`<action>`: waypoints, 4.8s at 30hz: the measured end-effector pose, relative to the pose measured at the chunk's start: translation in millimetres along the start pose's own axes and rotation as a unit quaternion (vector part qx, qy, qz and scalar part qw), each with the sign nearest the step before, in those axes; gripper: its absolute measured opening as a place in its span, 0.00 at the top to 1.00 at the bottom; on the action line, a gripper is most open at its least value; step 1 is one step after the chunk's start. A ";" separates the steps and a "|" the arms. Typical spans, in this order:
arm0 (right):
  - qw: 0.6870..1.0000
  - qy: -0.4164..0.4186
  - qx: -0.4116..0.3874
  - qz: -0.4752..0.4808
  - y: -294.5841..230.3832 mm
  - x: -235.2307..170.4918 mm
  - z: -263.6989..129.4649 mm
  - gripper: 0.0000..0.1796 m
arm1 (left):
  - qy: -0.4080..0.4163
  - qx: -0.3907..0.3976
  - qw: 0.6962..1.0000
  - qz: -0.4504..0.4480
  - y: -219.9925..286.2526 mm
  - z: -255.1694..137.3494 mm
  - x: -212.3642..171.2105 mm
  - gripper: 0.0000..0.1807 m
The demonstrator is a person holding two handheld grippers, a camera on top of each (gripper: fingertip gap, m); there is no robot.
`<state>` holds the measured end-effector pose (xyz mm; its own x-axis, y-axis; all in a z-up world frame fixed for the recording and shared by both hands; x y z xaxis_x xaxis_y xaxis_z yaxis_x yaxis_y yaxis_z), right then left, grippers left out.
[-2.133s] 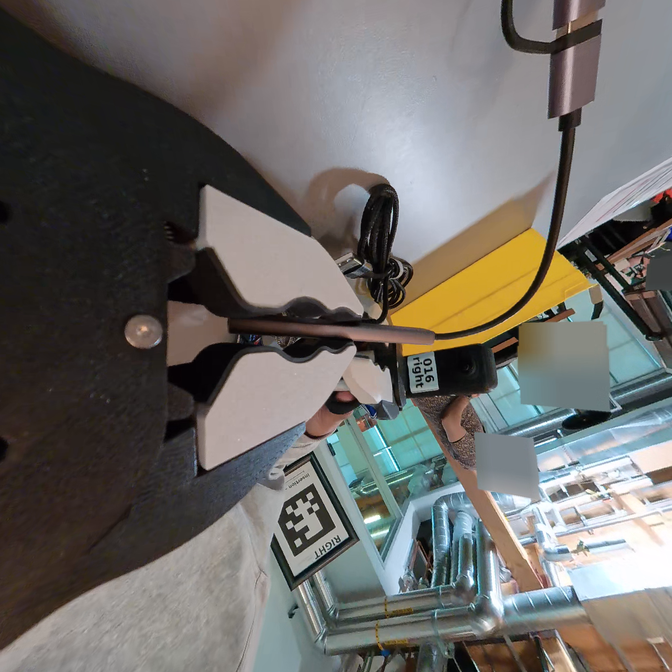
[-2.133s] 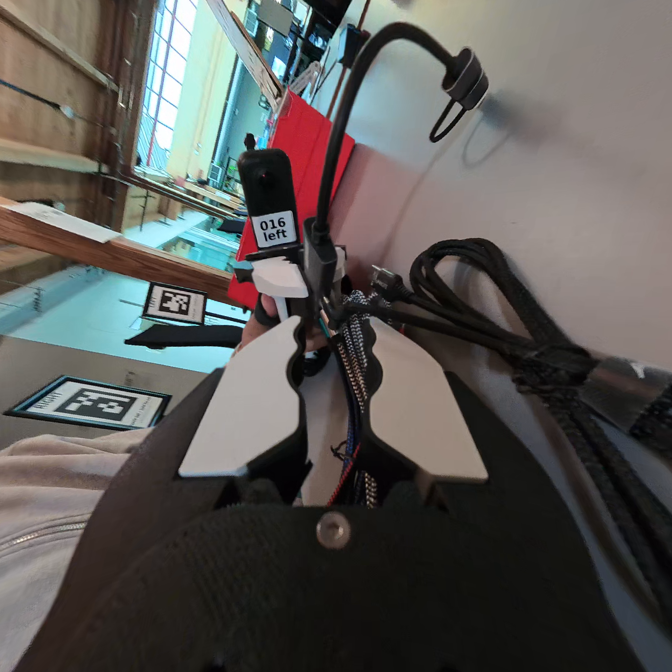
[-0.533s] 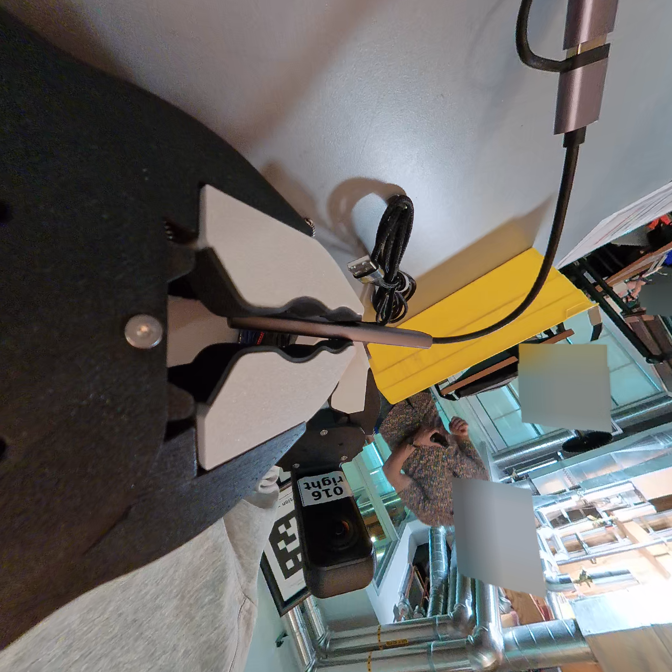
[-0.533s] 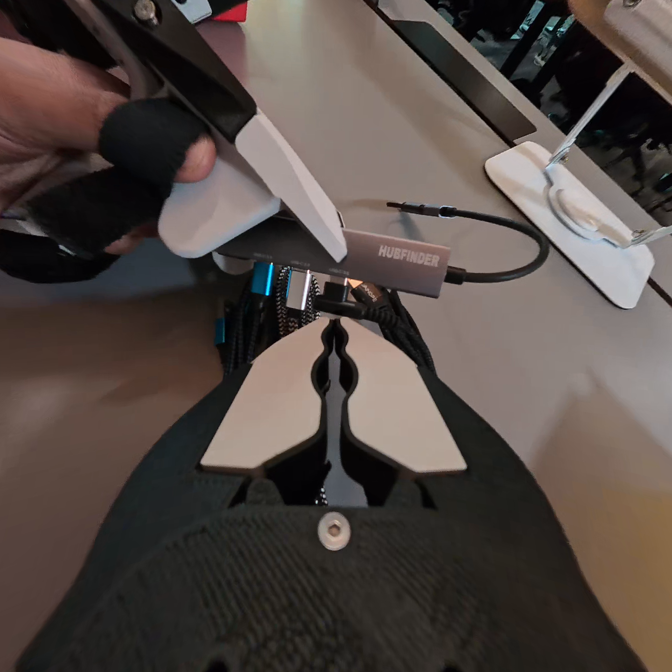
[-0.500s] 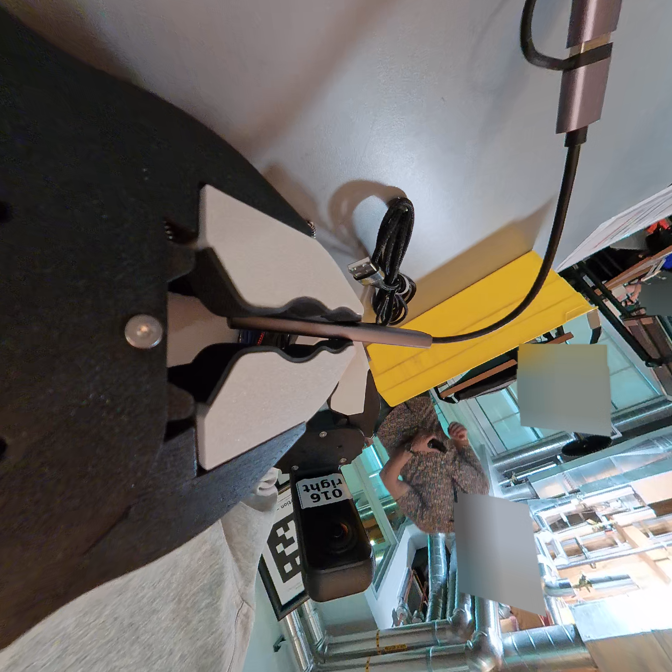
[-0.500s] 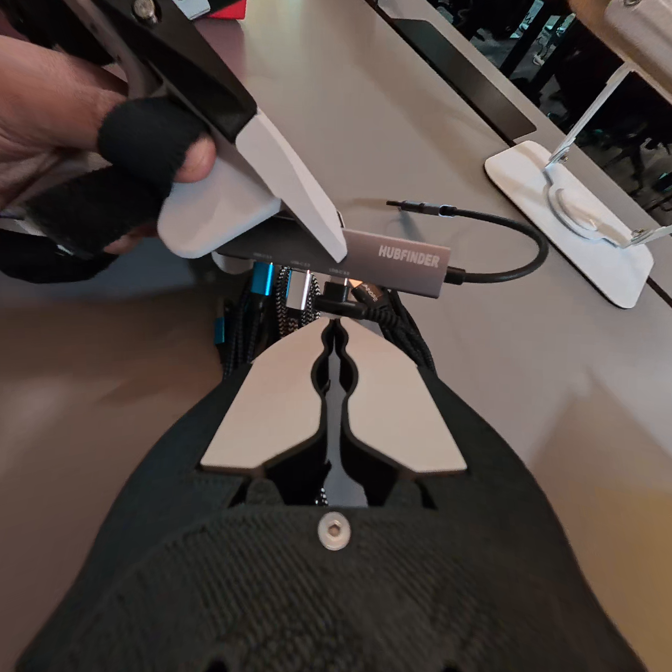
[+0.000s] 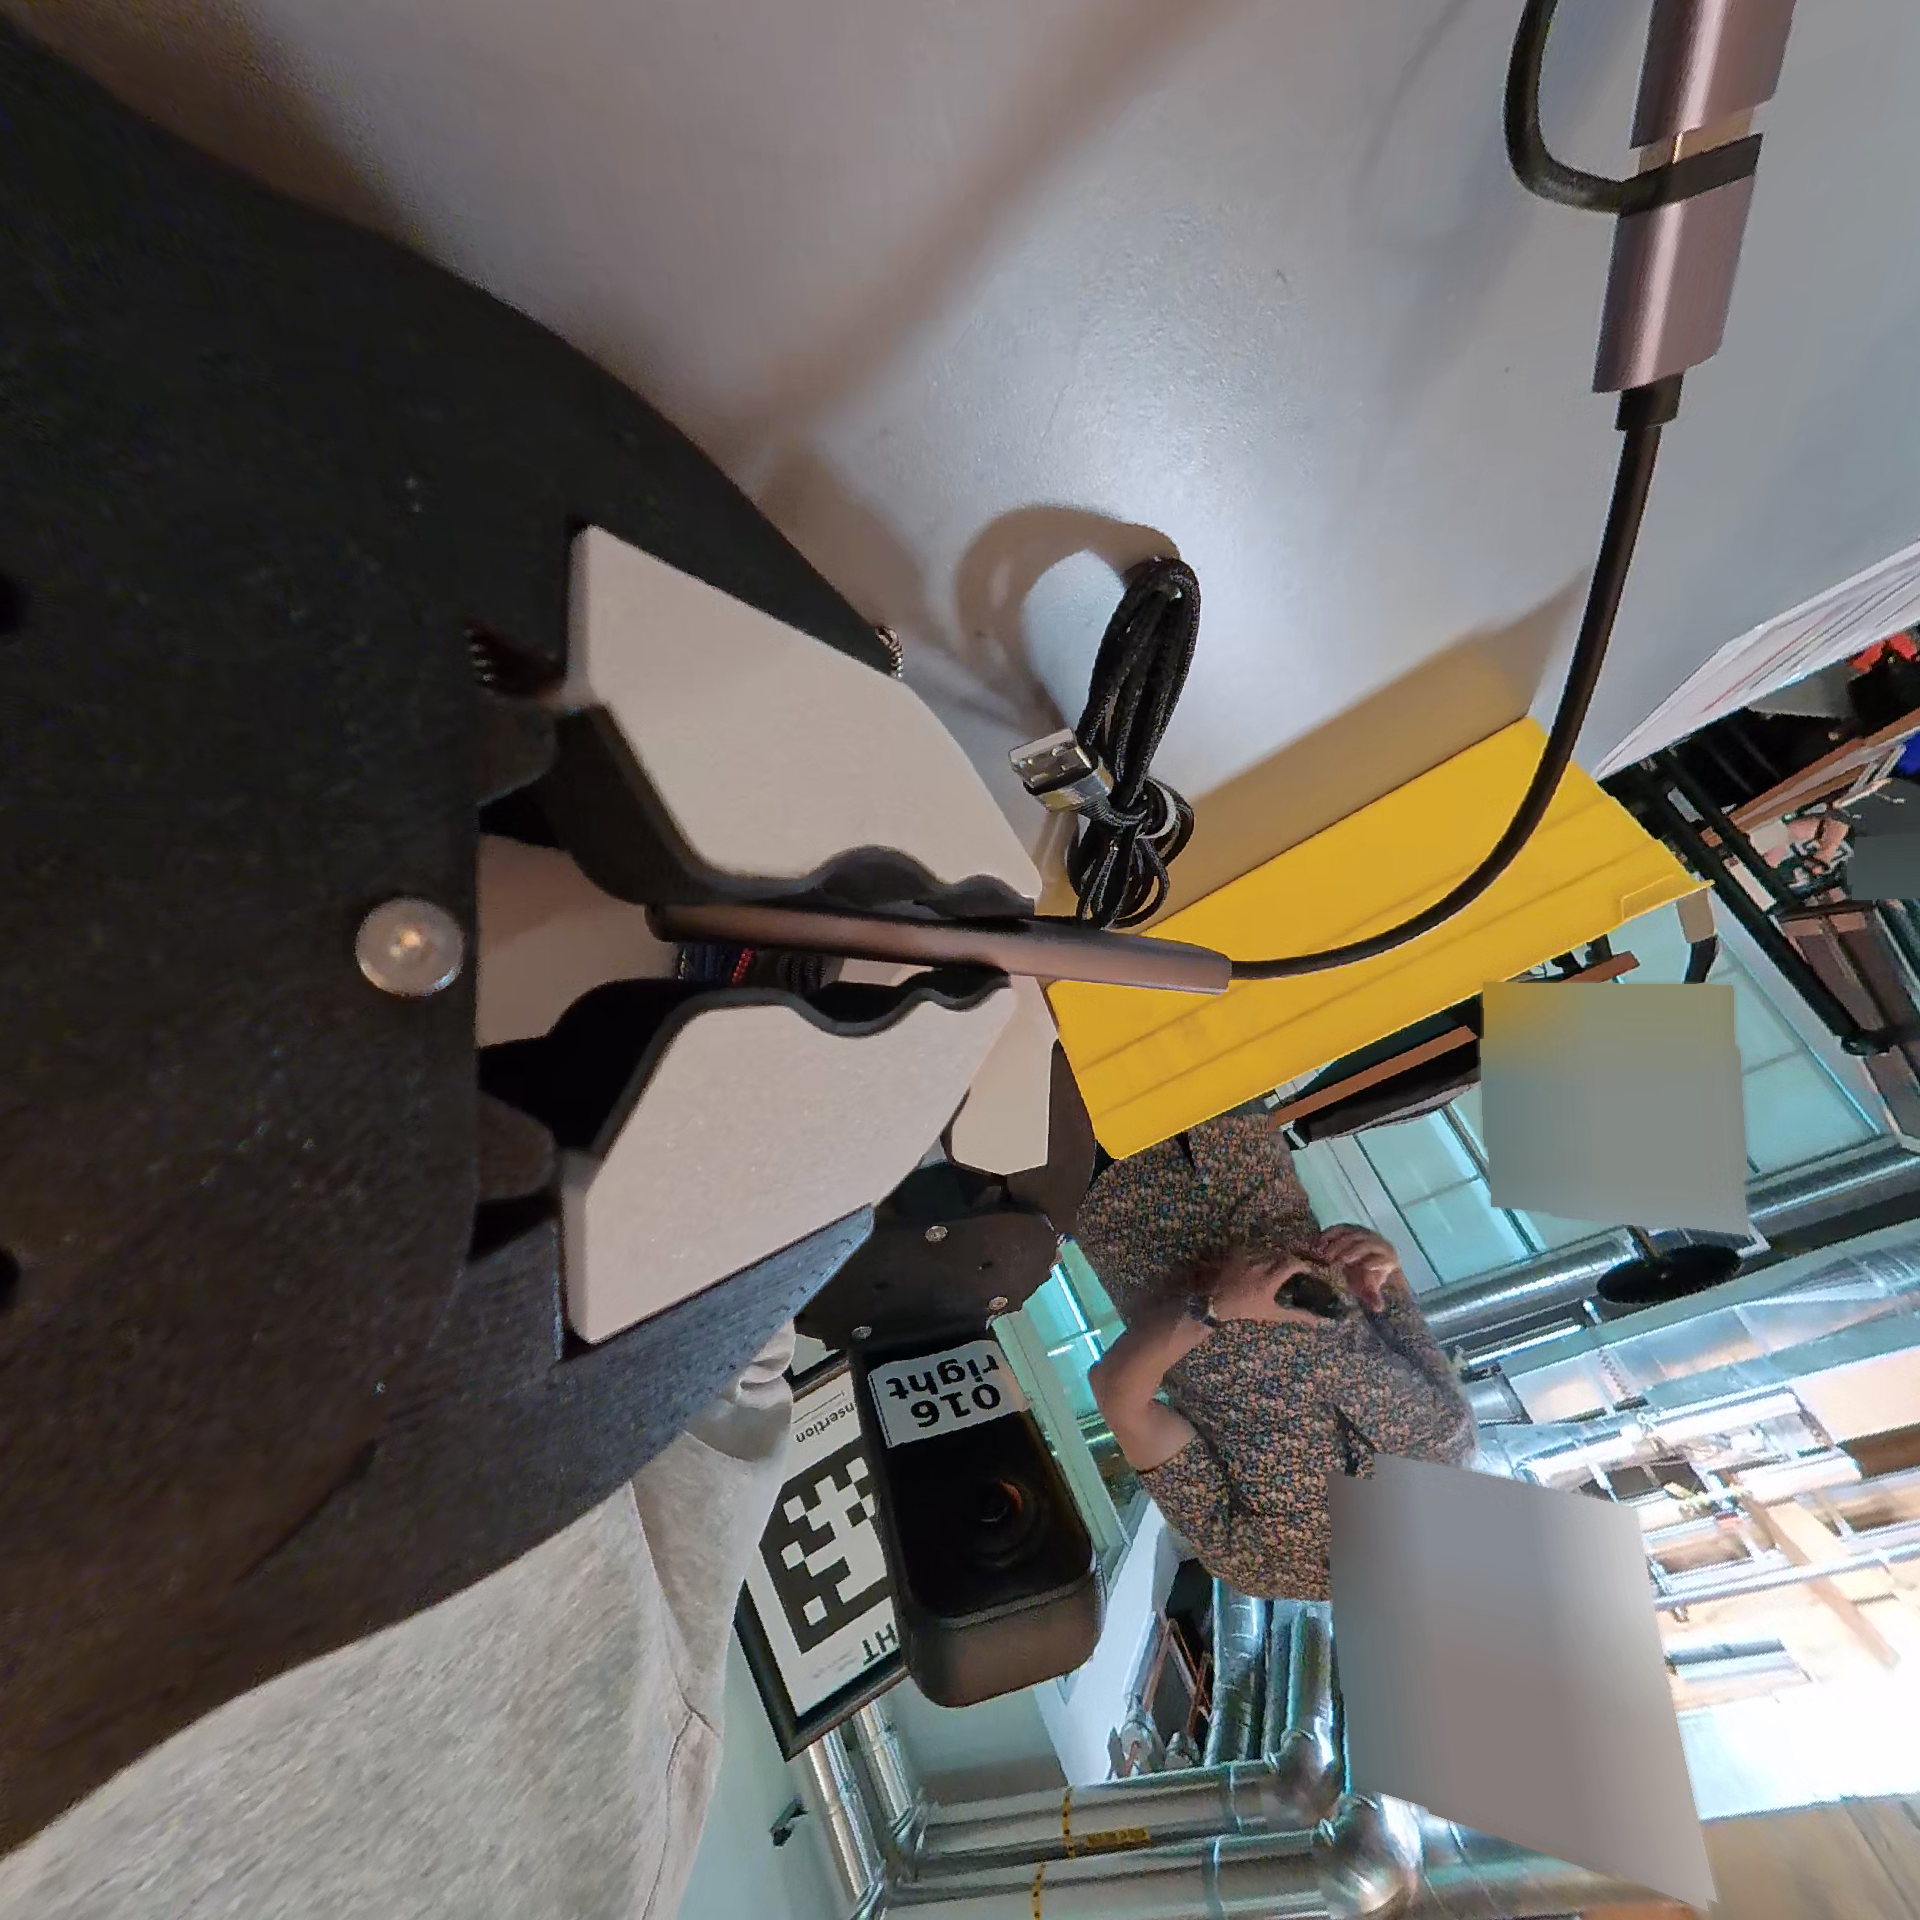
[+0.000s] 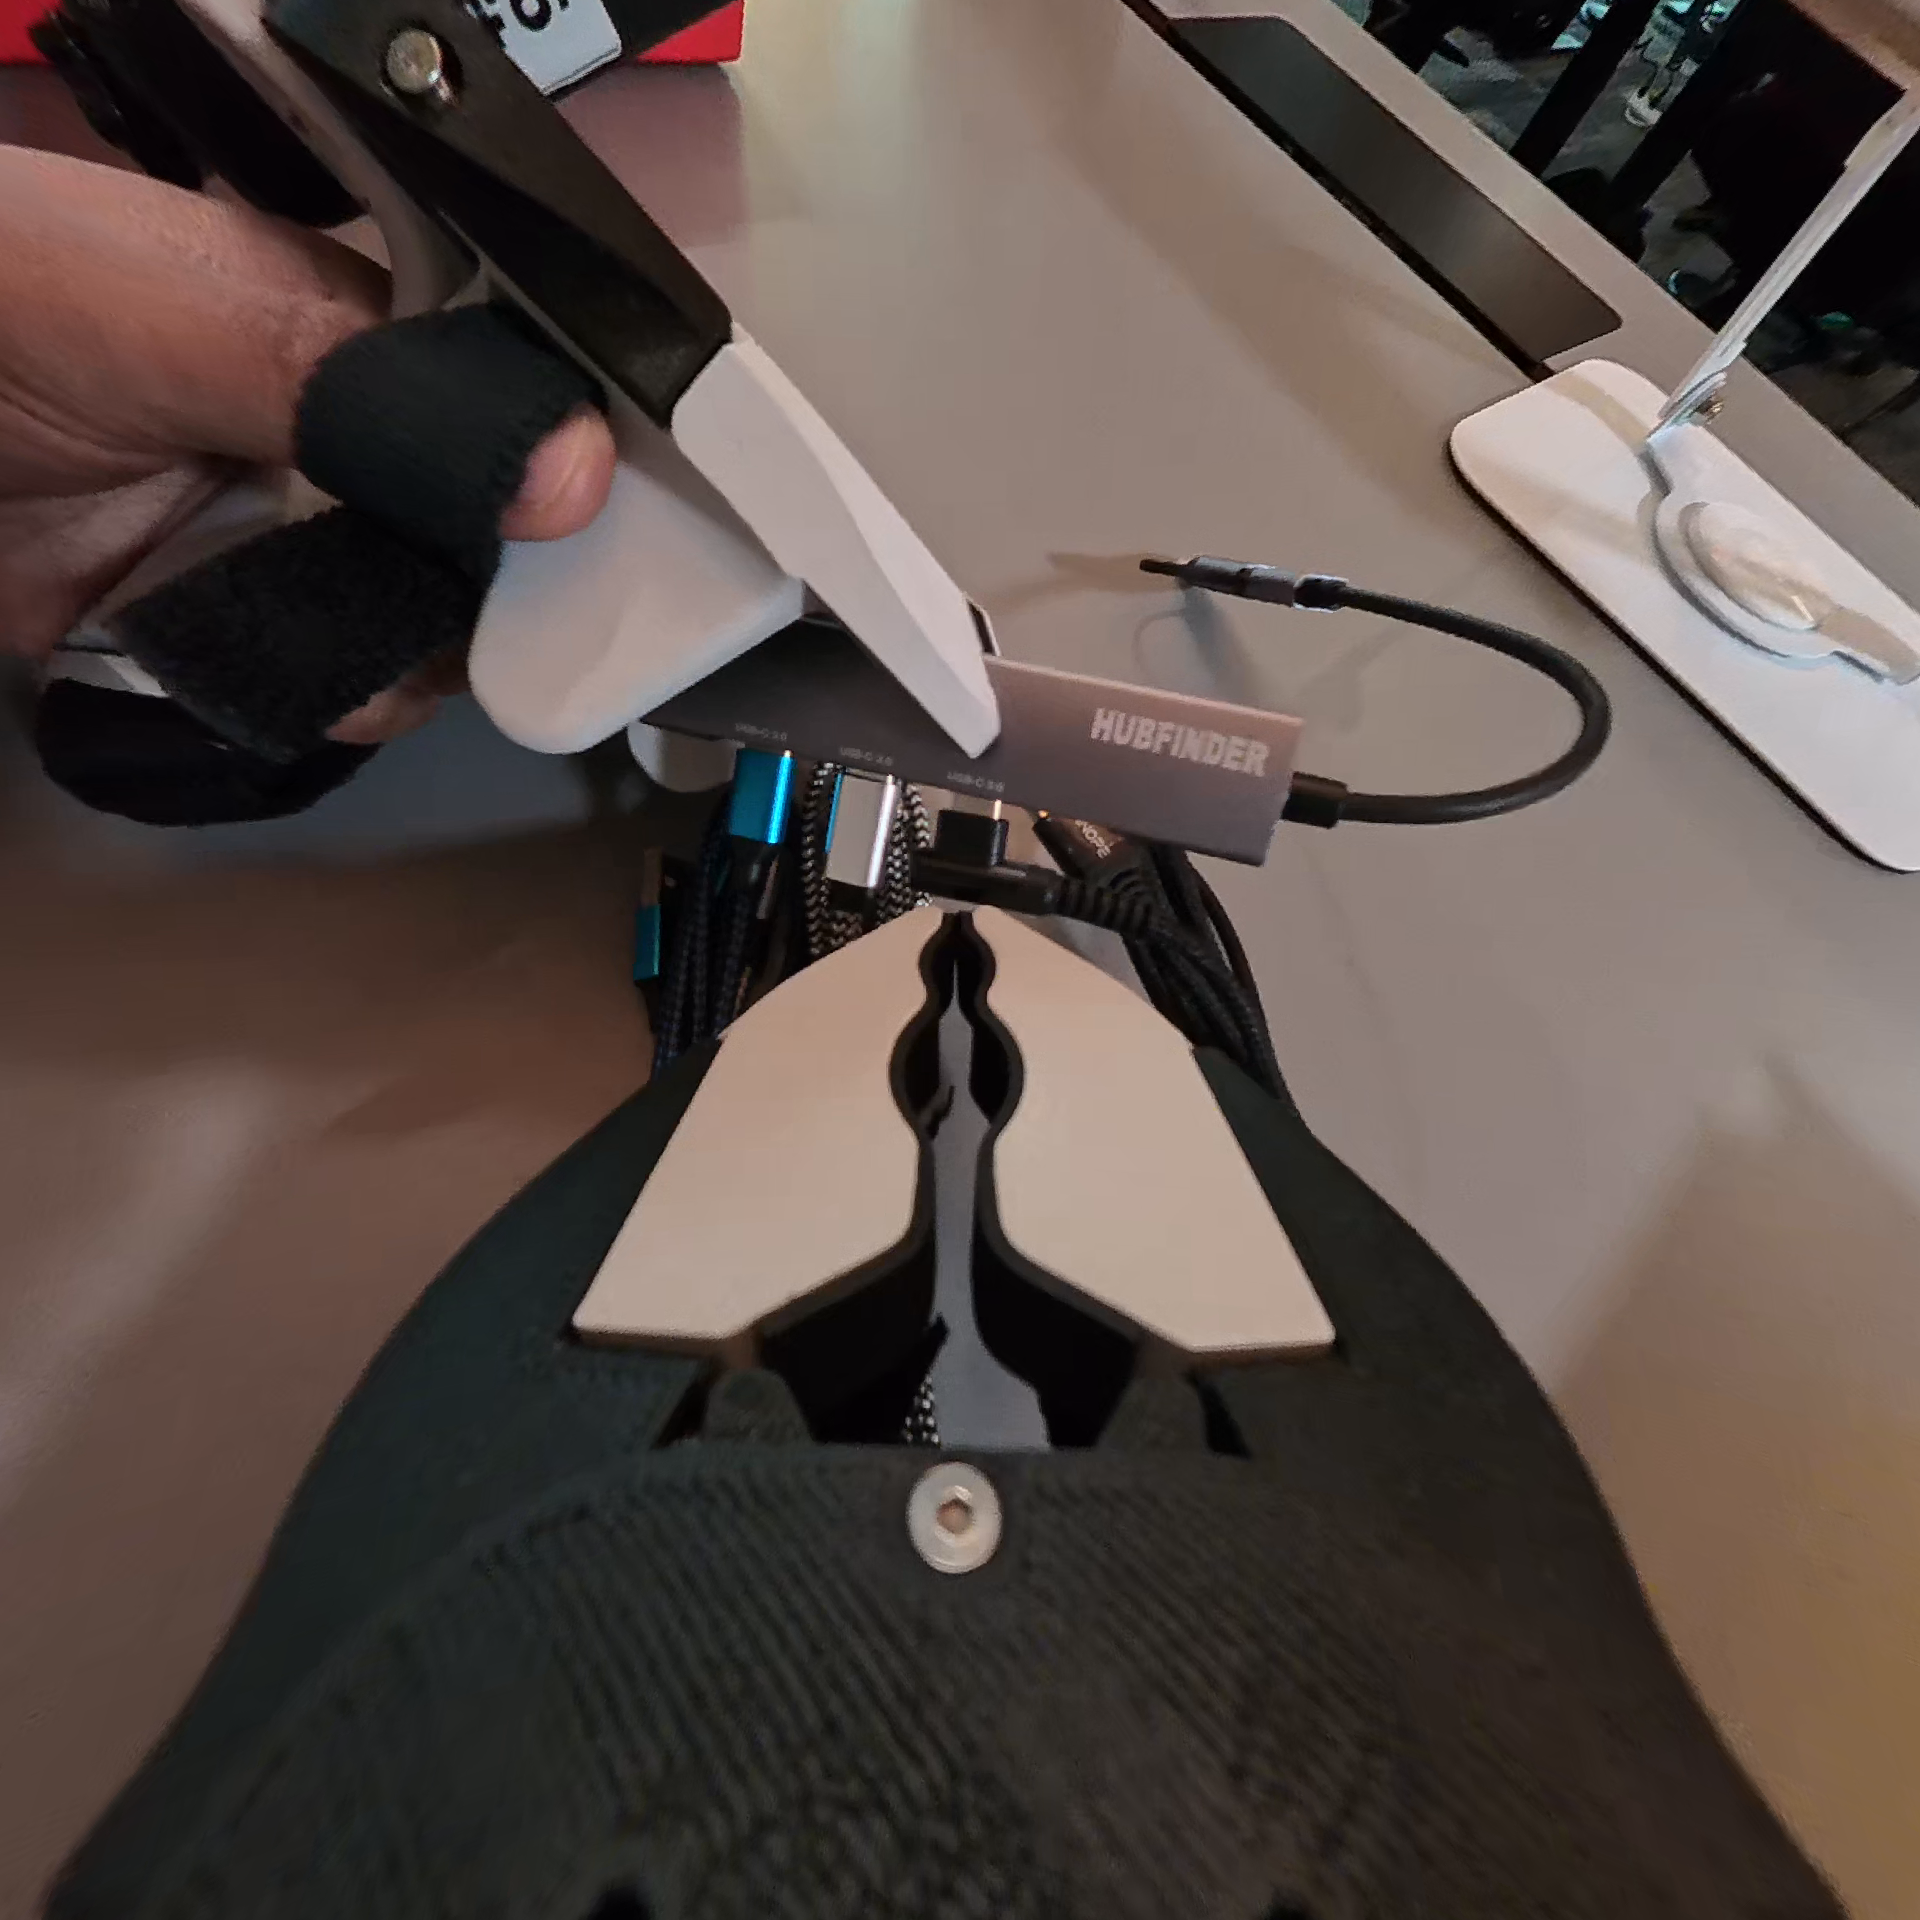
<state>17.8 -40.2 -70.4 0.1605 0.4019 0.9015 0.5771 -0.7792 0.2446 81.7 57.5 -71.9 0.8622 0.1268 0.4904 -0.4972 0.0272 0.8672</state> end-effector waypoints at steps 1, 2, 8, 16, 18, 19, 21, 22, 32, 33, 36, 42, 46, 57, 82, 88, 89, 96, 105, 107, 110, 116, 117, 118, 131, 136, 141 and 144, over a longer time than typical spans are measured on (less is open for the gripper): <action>1.000 0.001 -0.001 -0.002 -0.3 0.1 -0.3 1.00 | 0.001 0.001 1.000 -0.002 -0.1 0.1 -0.1 0.93; 1.000 0.001 -0.002 -0.003 -0.6 0.1 -0.3 1.00 | 0.001 0.001 1.000 -0.003 -0.2 0.2 -0.4 0.93; 1.000 0.006 0.006 0.002 -0.9 0.6 -1.6 1.00 | 0.001 0.011 1.000 -0.013 -1.9 0.3 -1.1 0.94; 0.999 0.003 0.035 0.011 -3.2 0.7 -1.2 1.00 | -0.007 0.028 1.000 0.003 -1.6 2.6 -3.1 0.93; 0.999 0.002 0.034 0.012 -2.8 0.5 -1.0 1.00 | -0.010 0.026 1.000 -0.002 -1.9 2.7 -3.4 0.93; 0.999 0.000 0.033 0.014 -2.6 0.3 -0.8 1.00 | -0.011 0.024 1.000 -0.007 -2.3 2.6 -3.5 0.93; 0.999 0.004 0.032 0.018 -1.9 0.8 -1.1 1.00 | -0.017 0.022 1.000 -0.015 -2.4 2.8 -4.4 0.93; 0.999 0.002 0.032 0.020 -1.2 0.6 -1.3 1.00 | -0.018 0.023 0.999 -0.017 -2.8 2.6 -4.6 0.93; 0.998 0.019 0.044 0.027 -0.5 3.4 -1.9 1.00 | -0.007 -0.002 0.998 -0.063 -6.4 -1.1 0.2 0.94; 0.998 0.033 0.044 0.033 1.4 5.8 -4.3 1.00 | 0.004 -0.008 0.998 -0.067 -6.6 -2.2 2.3 0.94; 0.995 0.083 0.034 0.050 18.0 17.6 -18.4 0.90 | 0.032 -0.013 0.997 -0.073 -8.4 -6.6 8.2 0.88; 0.995 0.086 -0.015 0.038 55.4 21.2 -24.5 0.30 | 0.061 -0.006 0.997 -0.045 -8.7 -11.6 15.9 0.82; 0.991 -0.018 0.057 0.119 43.1 -2.0 -10.5 0.18 | 0.066 -0.007 0.997 -0.045 -8.7 -12.4 17.1 0.81; 0.983 -0.141 0.083 0.079 10.8 -20.0 0.3 0.18 | 0.059 -0.011 0.997 -0.042 -7.3 -9.4 14.8 0.81; 0.991 -0.124 0.016 0.044 40.8 -13.8 -21.8 0.87 | 0.196 -0.042 0.980 0.002 5.1 -34.2 41.7 0.84; 0.996 0.000 -0.051 0.074 81.6 31.1 -63.5 0.87 | 0.211 -0.051 0.976 -0.029 1.2 -36.7 42.4 0.84; 0.995 0.019 -0.068 0.075 91.3 39.2 -75.5 0.87 | 0.212 -0.051 0.975 -0.031 0.9 -36.6 42.4 0.84; 0.971 0.021 -0.239 0.015 170.6 69.1 -197.9 0.87 | 0.205 -0.047 0.977 -0.031 0.5 -35.3 40.6 0.84; 0.962 -0.103 -0.177 0.178 202.3 11.1 -292.4 0.87 | 0.186 -0.052 0.980 -0.038 -1.2 -19.0 38.5 0.84; 0.954 -0.112 -0.177 0.215 208.9 -8.6 -293.5 0.87 | 0.174 -0.055 0.982 -0.040 -1.0 -12.7 36.3 0.84; 0.938 -0.114 -0.194 0.265 223.9 -38.3 -285.0 0.87 | 0.158 -0.061 0.985 -0.042 1.1 -7.9 32.0 0.85; 0.917 -0.142 -0.180 0.326 237.2 -81.2 -254.9 0.87 | 0.162 -0.054 0.984 -0.042 -2.5 -12.6 33.4 0.84; 0.917 -0.146 -0.175 0.326 237.7 -86.3 -249.5 0.86 | 0.165 -0.056 0.983 -0.049 -3.2 -14.0 33.8 0.84; 0.917 -0.149 -0.170 0.329 238.0 -90.9 -244.1 0.86 | 0.170 -0.059 0.982 -0.055 -3.6 -15.6 34.1 0.84; 0.931 -0.180 -0.212 0.235 257.7 -112.9 -187.0 0.80 | 0.173 -0.061 0.981 -0.069 -4.2 -20.3 31.7 0.84; 0.931 -0.092 -0.246 0.254 262.7 -80.4 -220.0 0.72 | 0.174 -0.059 0.981 -0.069 -4.5 -20.7 31.9 0.84; 0.901 0.134 -0.297 0.287 270.1 -44.2 -280.6 0.71 | 0.162 -0.060 0.983 -0.069 -4.1 -17.0 29.7 0.84; 0.850 0.202 -0.396 0.282 271.6 -55.8 -314.8 0.59 | 0.153 -0.054 0.985 -0.053 -1.9 -15.4 29.1 0.84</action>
<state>-86.5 -425.6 58.1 -0.1477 -0.2161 0.9651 -0.2461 -0.9371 -0.2475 106.2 76.4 -60.6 0.8488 0.4095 0.3344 -0.4273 0.1589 0.8900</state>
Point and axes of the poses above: each gripper's, where its closed fingertips meet, z out along the fingers, x out of its top, y = z × x across the jaws, the point moved 7 cm from there along -z, back along the fingers, and after that the axes turned 12 degrees about y, right-handed, at the moved point
